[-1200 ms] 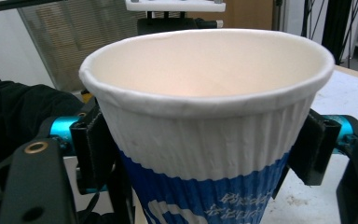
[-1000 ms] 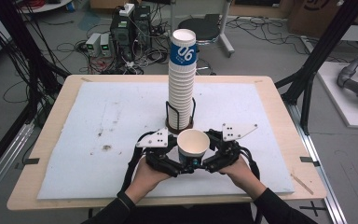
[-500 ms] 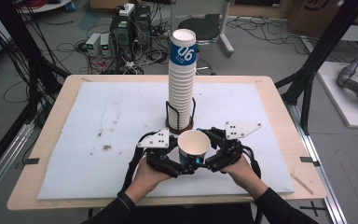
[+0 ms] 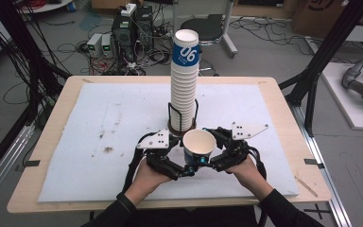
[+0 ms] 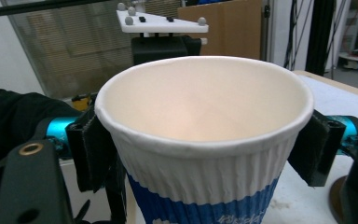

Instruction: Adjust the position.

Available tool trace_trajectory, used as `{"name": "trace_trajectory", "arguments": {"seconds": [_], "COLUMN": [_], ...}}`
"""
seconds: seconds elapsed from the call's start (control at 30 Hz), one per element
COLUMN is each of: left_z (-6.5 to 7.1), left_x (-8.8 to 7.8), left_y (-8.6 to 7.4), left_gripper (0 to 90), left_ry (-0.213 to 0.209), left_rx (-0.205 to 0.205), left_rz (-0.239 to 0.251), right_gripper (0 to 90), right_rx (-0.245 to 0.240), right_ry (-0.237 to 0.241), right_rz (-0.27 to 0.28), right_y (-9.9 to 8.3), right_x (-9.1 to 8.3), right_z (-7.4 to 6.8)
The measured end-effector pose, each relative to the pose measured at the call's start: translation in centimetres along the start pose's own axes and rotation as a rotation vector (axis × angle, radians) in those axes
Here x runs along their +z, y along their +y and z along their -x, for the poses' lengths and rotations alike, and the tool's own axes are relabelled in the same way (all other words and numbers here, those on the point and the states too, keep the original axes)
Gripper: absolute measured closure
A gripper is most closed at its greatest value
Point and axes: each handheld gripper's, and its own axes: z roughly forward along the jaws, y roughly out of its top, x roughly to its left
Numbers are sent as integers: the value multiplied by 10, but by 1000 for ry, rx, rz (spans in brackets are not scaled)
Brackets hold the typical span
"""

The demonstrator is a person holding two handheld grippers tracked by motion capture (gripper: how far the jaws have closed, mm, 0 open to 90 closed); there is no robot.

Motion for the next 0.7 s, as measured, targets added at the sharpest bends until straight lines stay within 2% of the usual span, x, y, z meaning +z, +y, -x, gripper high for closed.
{"name": "trace_trajectory", "arguments": {"seconds": [0.1,0.47,0.7], "left_z": [-1,-1,0], "left_x": [-6,-34,-54], "left_y": [3,8,8], "left_gripper": [151,152,151], "left_ry": [20,93,159], "left_rx": [20,50,86], "left_rz": [-4,0,4], "right_gripper": [209,209,209], "right_rx": [-1,-8,-20], "right_ry": [-14,-56,-74], "right_rz": [1,14,8], "right_y": [1,2,1], "right_x": [-3,-15,-20], "right_z": [2,7,8]}}
